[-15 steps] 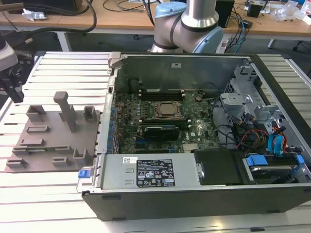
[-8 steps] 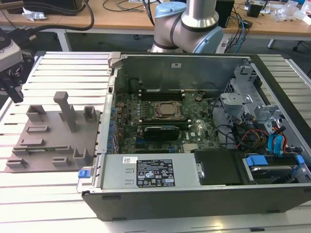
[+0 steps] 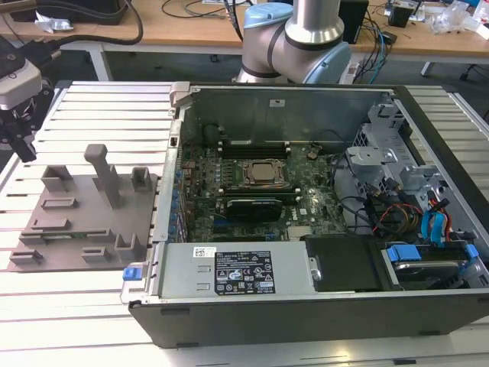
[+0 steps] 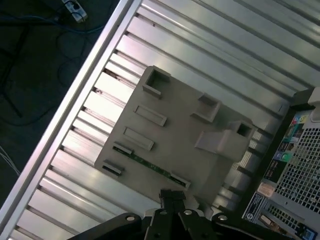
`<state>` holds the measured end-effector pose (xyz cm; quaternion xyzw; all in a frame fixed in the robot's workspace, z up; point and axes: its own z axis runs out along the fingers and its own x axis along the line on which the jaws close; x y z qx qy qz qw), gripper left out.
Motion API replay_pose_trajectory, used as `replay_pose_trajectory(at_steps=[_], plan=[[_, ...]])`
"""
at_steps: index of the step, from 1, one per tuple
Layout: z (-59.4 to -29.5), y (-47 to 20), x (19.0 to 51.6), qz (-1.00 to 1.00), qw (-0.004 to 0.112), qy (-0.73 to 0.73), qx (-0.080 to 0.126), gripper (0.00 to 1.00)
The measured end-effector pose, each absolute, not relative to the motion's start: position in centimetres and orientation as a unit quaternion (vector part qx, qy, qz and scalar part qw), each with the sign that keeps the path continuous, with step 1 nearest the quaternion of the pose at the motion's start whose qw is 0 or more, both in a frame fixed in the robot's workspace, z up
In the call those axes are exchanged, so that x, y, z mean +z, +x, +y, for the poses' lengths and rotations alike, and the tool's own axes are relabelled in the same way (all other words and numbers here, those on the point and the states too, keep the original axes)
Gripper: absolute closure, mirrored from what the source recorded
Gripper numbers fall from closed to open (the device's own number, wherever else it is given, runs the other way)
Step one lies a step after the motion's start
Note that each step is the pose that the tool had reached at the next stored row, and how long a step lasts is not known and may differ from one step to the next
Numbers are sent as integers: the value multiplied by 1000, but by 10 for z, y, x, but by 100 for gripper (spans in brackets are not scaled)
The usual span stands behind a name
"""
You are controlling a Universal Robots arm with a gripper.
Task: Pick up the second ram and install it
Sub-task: 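Pick up the second ram and move it above second insertion slot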
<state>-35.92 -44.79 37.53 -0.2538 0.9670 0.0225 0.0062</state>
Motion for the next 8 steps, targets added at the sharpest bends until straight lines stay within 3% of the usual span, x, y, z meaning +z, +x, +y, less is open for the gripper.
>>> replay_pose_trajectory(at_steps=[8], plan=[[-448, -359, 375, 952, 5, -304, 23, 90]])
